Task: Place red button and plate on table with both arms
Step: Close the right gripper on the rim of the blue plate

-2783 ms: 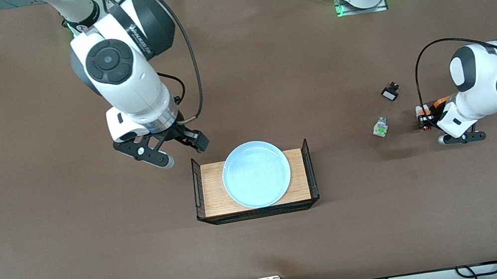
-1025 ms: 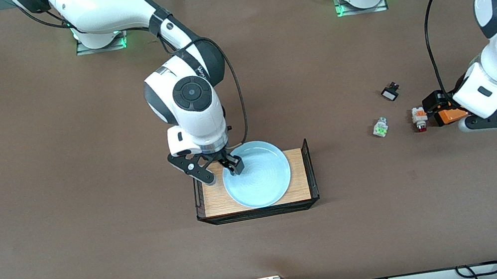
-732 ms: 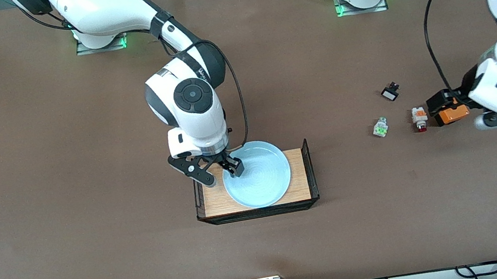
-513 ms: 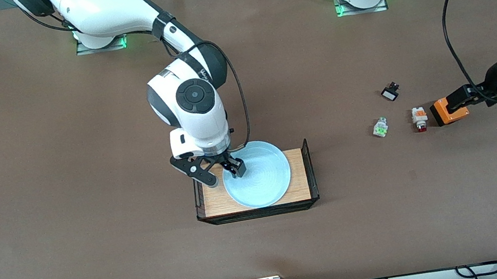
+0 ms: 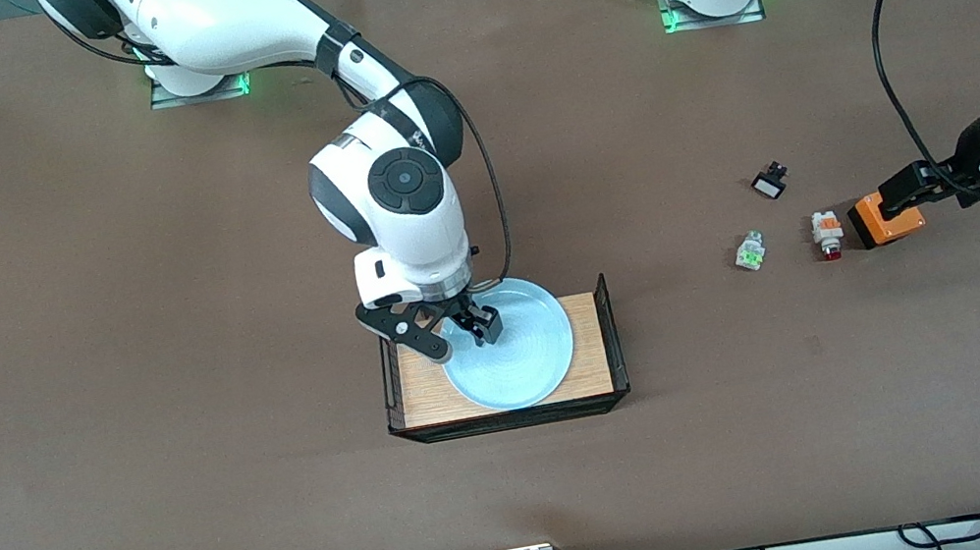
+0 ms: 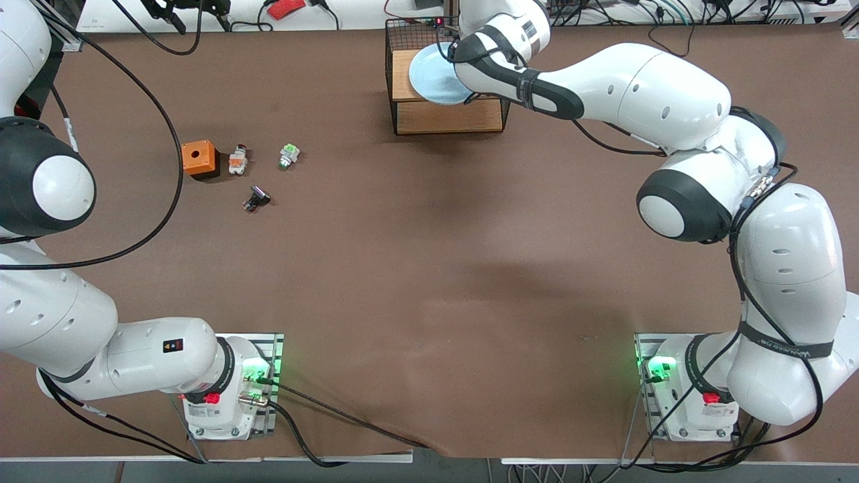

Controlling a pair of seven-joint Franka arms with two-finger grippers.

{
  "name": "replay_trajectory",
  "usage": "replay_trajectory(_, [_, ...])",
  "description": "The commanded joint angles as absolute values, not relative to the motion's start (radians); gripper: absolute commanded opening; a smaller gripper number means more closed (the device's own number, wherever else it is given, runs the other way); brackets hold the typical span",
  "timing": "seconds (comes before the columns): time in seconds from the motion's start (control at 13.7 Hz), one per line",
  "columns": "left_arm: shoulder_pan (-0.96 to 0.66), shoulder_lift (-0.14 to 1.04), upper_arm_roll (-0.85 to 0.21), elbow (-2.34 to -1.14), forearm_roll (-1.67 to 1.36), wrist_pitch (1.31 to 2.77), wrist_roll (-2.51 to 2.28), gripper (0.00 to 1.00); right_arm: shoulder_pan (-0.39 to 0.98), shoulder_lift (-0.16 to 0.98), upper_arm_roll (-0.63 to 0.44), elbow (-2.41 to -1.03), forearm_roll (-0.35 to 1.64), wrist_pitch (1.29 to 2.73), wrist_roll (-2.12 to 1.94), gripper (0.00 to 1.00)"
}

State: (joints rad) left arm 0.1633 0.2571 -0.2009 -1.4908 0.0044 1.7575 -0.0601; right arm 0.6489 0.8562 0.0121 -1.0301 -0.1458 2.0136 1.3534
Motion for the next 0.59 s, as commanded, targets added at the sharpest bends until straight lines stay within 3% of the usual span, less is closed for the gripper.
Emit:
replay_trajectory(0.0, [0.172,0.236,-0.207,-1.479,-0.014,1.746,-0.044,1.0,0.66,0.877,0.002,-0.986,-0.161,1.996,1.367,0.76])
replay_trajectory(0.22, [0.161,0.236,-0.209,-1.451,-0.011,1.743,-0.043,1.0,0.66,0.877,0.002,-0.986,-0.16,1.982,1.365,0.67])
replay_trajectory(0.51, [0.176,0.238,-0.196,-1.451,-0.009,1.744,-0.043,1.0,0.658,0.876,0.0,-0.986,-0.16,1.936,1.362,0.31])
